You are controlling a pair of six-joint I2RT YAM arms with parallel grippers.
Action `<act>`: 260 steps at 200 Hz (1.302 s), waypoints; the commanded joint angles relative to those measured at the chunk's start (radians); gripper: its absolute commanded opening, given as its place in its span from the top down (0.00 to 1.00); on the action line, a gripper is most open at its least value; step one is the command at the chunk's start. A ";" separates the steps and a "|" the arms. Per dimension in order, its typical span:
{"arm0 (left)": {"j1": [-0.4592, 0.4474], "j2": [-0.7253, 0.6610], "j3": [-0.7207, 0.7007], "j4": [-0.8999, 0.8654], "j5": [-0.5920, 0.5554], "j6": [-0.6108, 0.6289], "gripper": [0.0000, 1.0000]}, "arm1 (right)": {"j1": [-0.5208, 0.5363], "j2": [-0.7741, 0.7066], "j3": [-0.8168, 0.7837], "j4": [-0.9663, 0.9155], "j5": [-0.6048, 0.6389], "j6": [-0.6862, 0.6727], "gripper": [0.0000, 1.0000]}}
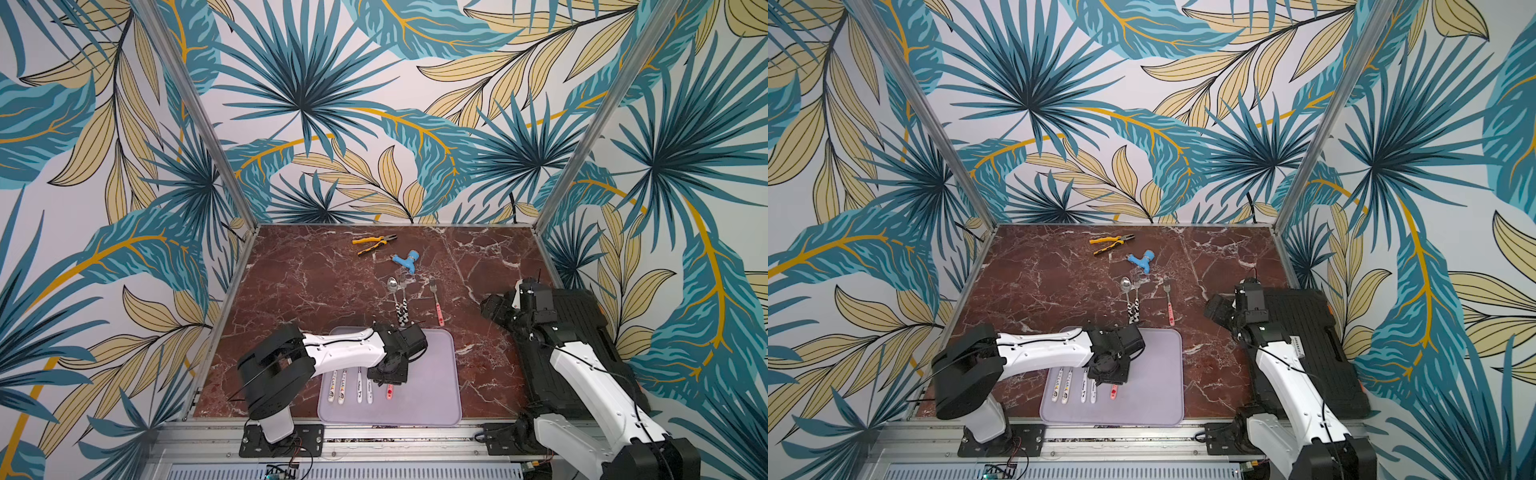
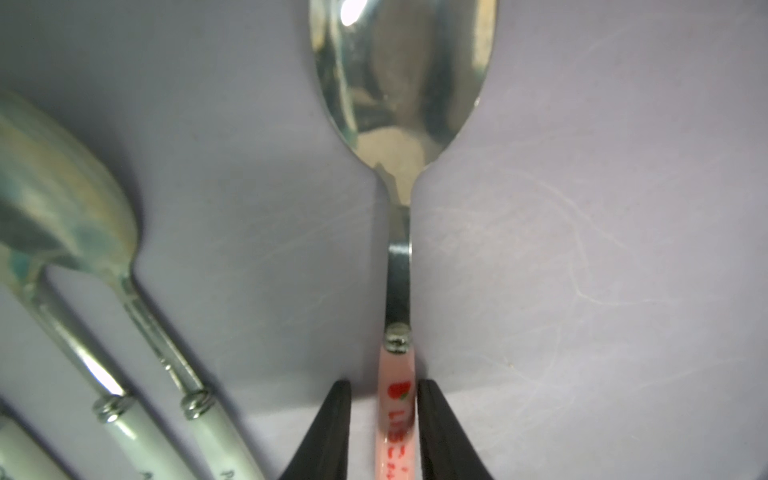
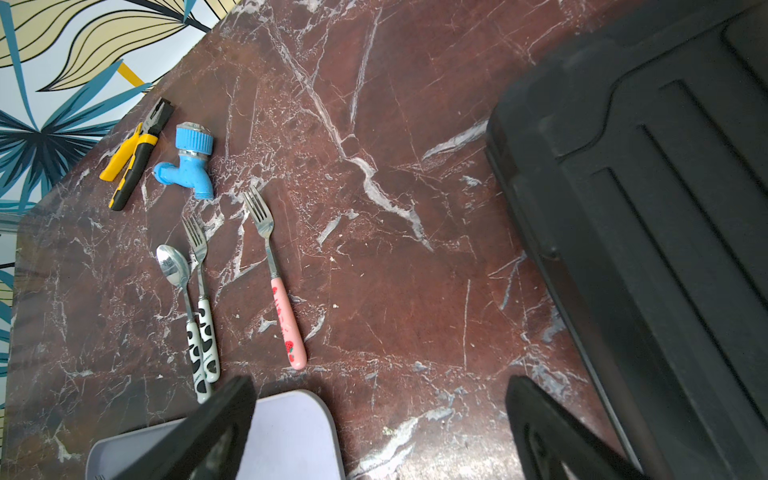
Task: Set the spoon and fork side by side
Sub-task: Place the spoon on the tray, then pick up the fork at the center of the board.
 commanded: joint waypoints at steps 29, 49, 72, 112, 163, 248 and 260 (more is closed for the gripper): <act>0.004 -0.005 0.223 -0.095 -0.072 0.086 0.68 | 0.000 -0.005 -0.016 0.002 -0.001 0.003 0.00; 0.021 0.033 0.304 -0.097 -0.066 0.126 0.67 | -0.001 -0.004 -0.015 0.000 -0.002 0.002 0.00; 0.053 0.099 0.416 -0.096 -0.060 0.170 0.64 | -0.001 -0.013 -0.013 -0.004 0.000 0.001 0.01; 0.109 0.266 0.634 -0.074 -0.026 0.233 0.60 | 0.000 -0.045 -0.024 -0.014 0.018 0.003 0.01; 0.150 0.499 0.880 -0.086 0.025 0.277 0.60 | -0.001 -0.123 -0.049 -0.028 0.053 0.006 0.01; 0.174 0.751 1.143 -0.138 0.035 0.308 0.59 | 0.000 -0.188 -0.073 -0.019 0.086 0.002 0.01; 0.175 0.778 1.175 -0.166 0.022 0.312 0.59 | -0.001 -0.188 -0.073 -0.017 0.084 0.000 0.01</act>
